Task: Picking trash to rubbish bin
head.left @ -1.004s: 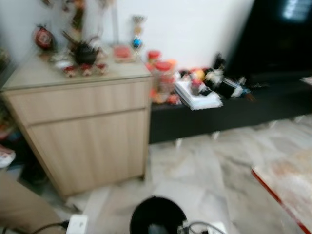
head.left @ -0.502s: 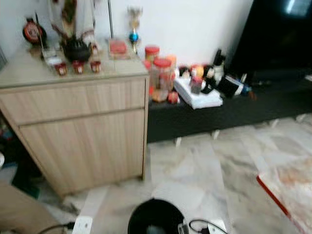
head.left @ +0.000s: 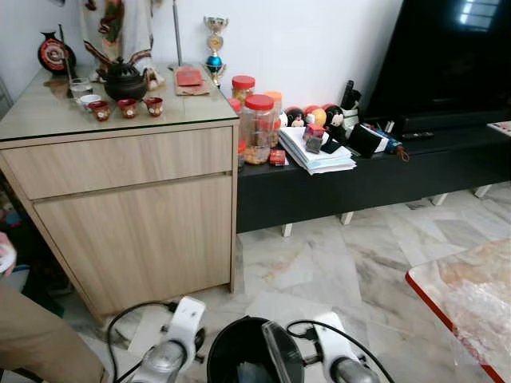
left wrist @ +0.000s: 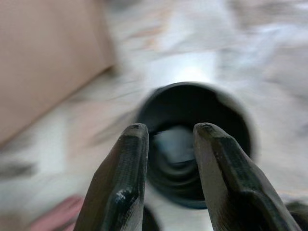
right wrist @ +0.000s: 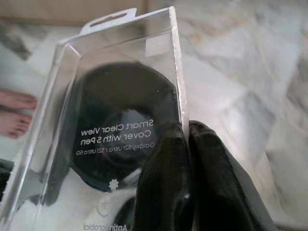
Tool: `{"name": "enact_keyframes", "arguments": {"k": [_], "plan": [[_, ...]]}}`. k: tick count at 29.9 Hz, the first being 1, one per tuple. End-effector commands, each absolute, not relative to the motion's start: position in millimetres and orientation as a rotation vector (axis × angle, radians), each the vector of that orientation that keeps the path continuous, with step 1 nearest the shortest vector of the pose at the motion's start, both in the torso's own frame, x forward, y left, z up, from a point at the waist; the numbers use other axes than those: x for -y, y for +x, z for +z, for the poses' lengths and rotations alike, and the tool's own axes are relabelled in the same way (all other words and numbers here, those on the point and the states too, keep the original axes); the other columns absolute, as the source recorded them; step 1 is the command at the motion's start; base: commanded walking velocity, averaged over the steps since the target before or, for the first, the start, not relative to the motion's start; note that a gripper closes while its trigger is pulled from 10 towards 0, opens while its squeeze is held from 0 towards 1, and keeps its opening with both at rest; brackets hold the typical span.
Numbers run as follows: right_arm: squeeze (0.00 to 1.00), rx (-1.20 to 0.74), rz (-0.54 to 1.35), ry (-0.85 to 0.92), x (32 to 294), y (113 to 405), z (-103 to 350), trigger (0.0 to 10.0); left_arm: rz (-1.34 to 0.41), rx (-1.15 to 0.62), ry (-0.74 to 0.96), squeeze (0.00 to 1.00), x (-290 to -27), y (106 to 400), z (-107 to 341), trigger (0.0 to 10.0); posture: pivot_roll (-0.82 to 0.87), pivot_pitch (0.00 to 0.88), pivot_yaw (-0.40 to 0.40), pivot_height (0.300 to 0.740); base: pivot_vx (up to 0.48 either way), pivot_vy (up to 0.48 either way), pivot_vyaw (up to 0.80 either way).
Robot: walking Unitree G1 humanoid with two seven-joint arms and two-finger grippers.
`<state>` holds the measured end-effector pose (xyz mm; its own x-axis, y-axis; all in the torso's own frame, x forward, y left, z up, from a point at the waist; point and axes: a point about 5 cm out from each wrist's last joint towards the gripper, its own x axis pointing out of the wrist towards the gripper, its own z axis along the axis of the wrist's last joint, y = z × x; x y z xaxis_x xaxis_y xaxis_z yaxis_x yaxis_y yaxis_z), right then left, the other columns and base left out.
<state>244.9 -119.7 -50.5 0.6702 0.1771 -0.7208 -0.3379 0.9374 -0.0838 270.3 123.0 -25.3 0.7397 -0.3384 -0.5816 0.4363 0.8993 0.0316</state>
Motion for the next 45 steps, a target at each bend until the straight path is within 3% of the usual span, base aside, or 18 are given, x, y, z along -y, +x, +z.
{"name": "enact_keyframes", "arguments": {"k": [1,16,28,29,31,32,45], "plan": [[0.00,-0.757,0.306,-0.246,117.5,254.1,-43.8,10.0,-0.497,-0.612,0.165,0.00,-115.6,268.3,-25.8,10.0,0.14,0.013,-0.096,0.740,0.000,0.000,0.00],[0.00,-0.686,0.293,-0.322,109.4,272.9,-28.8,10.0,-0.566,-0.685,0.171,0.00,-133.4,256.0,-34.9,10.0,0.15,0.016,-0.106,0.740,0.000,0.000,0.00],[0.00,-0.678,0.307,-0.292,99.7,275.3,-25.9,10.0,-0.591,-0.677,0.141,0.00,-130.5,257.2,-32.9,10.0,0.17,0.019,-0.101,0.740,0.000,0.000,0.00],[0.35,-0.678,0.306,-0.288,99.0,275.4,-25.8,10.0,-0.592,-0.678,0.144,0.00,-130.7,257.2,-32.9,10.0,0.17,0.019,-0.101,0.740,0.000,0.000,0.00],[0.38,-0.676,0.305,-0.289,98.4,275.5,-25.6,10.0,-0.593,-0.680,0.147,0.00,-131.1,257.0,-33.1,10.0,0.17,0.017,-0.098,0.740,0.000,0.000,0.00],[0.96,-0.677,0.306,-0.285,97.4,275.3,-25.6,10.0,-0.593,-0.681,0.148,0.00,-131.4,256.8,-33.2,10.0,0.17,0.017,-0.098,0.740,0.000,0.000,0.00],[1.00,-0.676,0.297,-0.269,96.1,275.2,-25.5,10.0,-0.586,-0.693,0.148,0.00,-135.2,255.3,-34.6,10.0,0.18,0.013,-0.097,0.740,0.000,0.000,0.00]]}}
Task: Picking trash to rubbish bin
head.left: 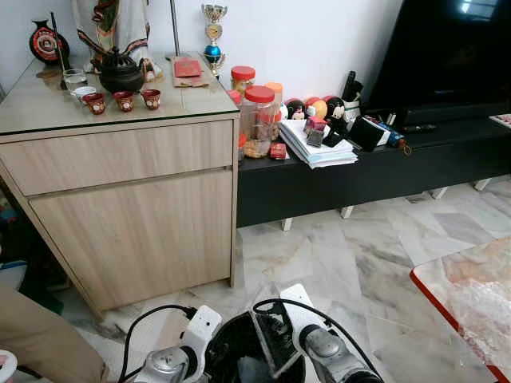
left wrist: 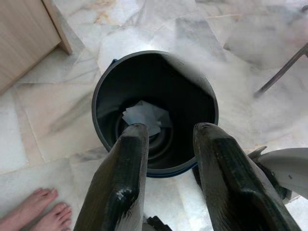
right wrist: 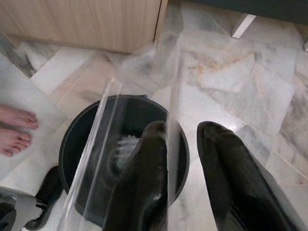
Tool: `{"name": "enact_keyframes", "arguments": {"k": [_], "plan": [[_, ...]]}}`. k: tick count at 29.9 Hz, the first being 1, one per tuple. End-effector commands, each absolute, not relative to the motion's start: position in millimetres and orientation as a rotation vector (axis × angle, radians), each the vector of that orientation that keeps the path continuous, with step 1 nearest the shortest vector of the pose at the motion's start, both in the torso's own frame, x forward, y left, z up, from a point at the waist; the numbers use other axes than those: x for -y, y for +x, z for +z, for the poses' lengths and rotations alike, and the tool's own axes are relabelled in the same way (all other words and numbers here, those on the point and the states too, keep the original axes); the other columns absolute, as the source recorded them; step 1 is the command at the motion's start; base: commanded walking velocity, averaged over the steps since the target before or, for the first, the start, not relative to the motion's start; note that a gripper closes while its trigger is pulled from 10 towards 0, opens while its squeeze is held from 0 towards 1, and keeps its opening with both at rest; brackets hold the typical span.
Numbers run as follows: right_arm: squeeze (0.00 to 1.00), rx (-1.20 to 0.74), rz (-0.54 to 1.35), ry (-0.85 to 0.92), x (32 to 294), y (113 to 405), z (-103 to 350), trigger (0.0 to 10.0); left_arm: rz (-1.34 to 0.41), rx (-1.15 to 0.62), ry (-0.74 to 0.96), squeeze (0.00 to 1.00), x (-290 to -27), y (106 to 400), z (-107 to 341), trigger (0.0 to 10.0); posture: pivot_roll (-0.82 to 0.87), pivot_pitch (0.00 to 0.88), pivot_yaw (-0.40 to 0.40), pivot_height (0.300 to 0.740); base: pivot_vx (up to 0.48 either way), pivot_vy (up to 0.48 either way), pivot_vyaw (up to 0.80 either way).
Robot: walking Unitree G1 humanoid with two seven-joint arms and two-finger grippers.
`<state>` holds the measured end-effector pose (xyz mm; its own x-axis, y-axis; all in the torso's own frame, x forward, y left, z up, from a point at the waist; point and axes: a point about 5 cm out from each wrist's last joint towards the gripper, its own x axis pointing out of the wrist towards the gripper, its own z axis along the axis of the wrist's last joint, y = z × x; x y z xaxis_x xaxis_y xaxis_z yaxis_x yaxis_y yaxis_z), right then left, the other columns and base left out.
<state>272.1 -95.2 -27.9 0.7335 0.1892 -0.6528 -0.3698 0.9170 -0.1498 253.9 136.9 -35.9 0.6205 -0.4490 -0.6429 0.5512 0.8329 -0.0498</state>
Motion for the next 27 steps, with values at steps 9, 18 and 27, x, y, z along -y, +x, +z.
{"name": "enact_keyframes", "arguments": {"k": [9,18,27], "plan": [[1.00,-0.682,0.277,-0.240,98.2,273.9,-26.8,10.0,-0.586,-0.695,0.150,0.00,-135.4,255.1,-34.9,10.0,0.18,0.004,-0.099,0.740,0.000,0.000,0.00],[0.00,-0.720,0.221,-0.211,119.5,261.2,-38.5,10.0,-0.441,-0.690,0.229,0.00,-153.4,257.5,-35.7,10.0,0.18,0.003,-0.101,0.740,0.000,0.000,0.00],[0.00,-0.829,0.092,-0.157,158.4,226.7,-62.5,10.0,-0.157,-0.737,0.260,0.00,-193.5,242.6,-45.6,10.0,0.18,0.000,-0.106,0.740,0.000,0.000,0.00]]}}
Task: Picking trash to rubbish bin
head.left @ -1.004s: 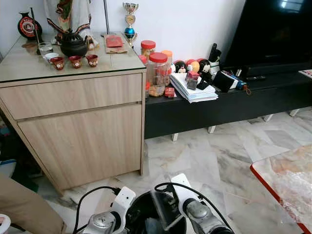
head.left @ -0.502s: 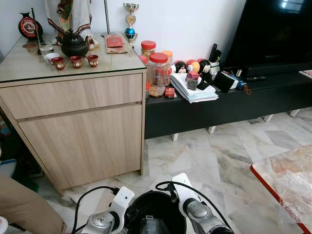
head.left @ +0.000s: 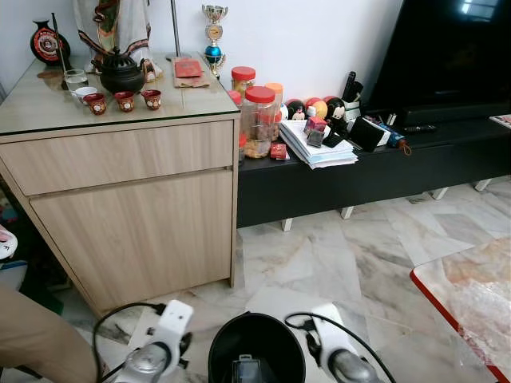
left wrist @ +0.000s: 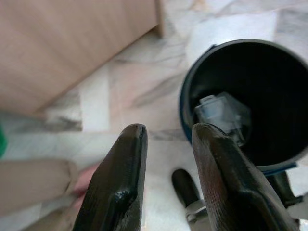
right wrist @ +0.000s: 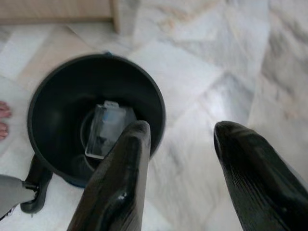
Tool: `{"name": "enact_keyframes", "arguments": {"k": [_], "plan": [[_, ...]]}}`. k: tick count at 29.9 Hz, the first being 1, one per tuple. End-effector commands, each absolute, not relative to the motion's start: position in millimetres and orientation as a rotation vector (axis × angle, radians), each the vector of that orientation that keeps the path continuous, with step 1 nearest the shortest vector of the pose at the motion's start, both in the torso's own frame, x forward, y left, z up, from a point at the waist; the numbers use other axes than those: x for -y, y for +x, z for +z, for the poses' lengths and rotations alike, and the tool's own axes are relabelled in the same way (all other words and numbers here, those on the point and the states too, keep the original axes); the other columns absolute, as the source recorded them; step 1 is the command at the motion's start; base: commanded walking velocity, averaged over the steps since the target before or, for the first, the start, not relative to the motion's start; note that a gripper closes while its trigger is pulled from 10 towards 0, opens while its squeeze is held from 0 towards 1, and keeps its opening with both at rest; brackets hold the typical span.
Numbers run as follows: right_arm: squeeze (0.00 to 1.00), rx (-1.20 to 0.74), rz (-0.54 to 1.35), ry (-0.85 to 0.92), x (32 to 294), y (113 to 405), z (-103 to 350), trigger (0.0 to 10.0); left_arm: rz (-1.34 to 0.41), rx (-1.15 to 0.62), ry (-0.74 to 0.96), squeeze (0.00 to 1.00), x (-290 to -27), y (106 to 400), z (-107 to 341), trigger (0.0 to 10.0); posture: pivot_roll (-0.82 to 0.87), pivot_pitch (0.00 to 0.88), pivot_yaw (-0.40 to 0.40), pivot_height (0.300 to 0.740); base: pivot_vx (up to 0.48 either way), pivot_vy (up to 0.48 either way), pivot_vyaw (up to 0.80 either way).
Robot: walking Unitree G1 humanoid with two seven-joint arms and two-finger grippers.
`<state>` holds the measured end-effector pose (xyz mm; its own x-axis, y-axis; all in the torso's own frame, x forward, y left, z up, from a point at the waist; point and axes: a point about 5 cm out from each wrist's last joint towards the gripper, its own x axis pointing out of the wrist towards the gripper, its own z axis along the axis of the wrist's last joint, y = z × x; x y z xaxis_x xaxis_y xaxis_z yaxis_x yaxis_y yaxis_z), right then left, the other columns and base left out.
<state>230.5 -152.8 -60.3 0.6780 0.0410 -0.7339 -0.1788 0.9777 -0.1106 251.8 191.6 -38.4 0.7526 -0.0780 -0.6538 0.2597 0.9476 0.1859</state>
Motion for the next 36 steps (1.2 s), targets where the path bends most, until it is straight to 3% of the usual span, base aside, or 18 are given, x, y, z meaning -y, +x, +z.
{"name": "enact_keyframes", "arguments": {"k": [1,12,36], "plan": [[0.00,-0.853,0.069,-0.145,163.0,219.8,-66.5,10.0,-0.139,-0.748,0.270,0.00,-197.1,238.5,-48.0,10.0,0.18,0.000,-0.106,0.740,0.000,0.000,0.00],[0.00,-0.982,-0.054,-0.078,185.9,171.5,-89.5,10.0,0.056,-0.838,0.298,0.00,-219.1,201.6,-67.1,10.0,0.18,0.003,-0.107,0.740,0.000,0.000,0.00],[0.00,-0.926,-0.056,-0.023,180.6,178.0,-86.2,10.0,0.066,-0.849,0.241,0.00,-213.9,198.3,-70.1,10.0,0.17,0.000,-0.100,0.740,0.000,0.000,0.00]]}}
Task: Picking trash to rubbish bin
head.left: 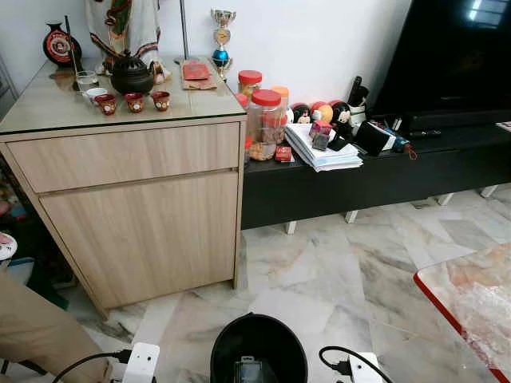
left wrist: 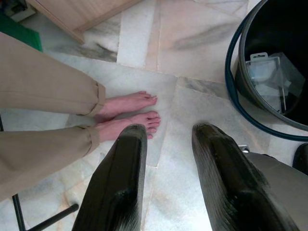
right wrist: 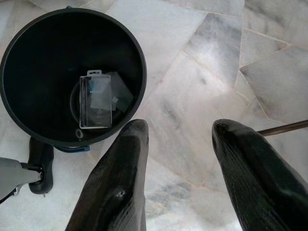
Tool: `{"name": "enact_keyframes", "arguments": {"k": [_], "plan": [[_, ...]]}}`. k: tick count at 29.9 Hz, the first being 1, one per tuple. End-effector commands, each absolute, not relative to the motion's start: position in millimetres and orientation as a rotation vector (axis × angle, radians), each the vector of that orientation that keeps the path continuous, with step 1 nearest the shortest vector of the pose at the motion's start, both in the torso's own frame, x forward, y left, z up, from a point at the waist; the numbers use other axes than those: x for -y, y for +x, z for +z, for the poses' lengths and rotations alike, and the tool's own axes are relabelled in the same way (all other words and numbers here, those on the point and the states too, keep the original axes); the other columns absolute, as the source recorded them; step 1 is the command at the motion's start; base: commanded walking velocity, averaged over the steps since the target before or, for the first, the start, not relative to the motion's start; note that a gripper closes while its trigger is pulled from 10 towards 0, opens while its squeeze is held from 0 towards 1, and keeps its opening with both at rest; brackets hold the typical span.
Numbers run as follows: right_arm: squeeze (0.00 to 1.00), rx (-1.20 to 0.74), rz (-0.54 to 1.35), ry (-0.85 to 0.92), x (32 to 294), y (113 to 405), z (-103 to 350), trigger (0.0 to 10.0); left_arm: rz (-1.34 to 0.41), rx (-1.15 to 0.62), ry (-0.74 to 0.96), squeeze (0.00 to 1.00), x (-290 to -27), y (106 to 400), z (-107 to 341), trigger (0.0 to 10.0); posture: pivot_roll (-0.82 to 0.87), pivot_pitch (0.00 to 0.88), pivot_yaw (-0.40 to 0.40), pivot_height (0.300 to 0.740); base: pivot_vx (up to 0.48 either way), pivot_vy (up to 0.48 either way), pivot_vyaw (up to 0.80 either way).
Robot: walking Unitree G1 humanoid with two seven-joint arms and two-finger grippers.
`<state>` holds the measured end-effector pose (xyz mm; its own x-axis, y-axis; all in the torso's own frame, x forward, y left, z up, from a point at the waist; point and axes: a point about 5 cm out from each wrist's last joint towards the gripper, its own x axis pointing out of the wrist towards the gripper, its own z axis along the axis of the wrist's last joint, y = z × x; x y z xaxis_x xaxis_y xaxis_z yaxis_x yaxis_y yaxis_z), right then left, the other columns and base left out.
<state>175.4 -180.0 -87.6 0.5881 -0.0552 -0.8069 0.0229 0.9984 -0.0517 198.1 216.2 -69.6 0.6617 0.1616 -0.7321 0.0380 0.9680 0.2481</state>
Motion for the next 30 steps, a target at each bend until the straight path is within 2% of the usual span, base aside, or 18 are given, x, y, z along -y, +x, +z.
{"name": "enact_keyframes", "arguments": {"k": [1,6,30], "plan": [[0.00,-0.926,-0.056,-0.023,180.6,178.0,-86.2,10.0,0.066,-0.849,0.241,0.00,-213.9,198.3,-70.1,10.0,0.17,0.000,-0.100,0.740,0.000,0.000,0.00],[0.00,-0.927,-0.057,-0.023,180.3,177.1,-86.6,10.0,0.066,-0.850,0.240,0.00,-214.1,197.6,-70.4,10.0,0.17,0.000,-0.100,0.740,0.000,0.000,0.00],[0.00,-0.940,-0.046,-0.034,179.8,174.9,-87.8,10.0,0.080,-0.839,0.211,0.00,-214.5,197.7,-69.9,10.0,0.16,0.002,-0.100,0.740,-0.287,0.000,0.00]]}}
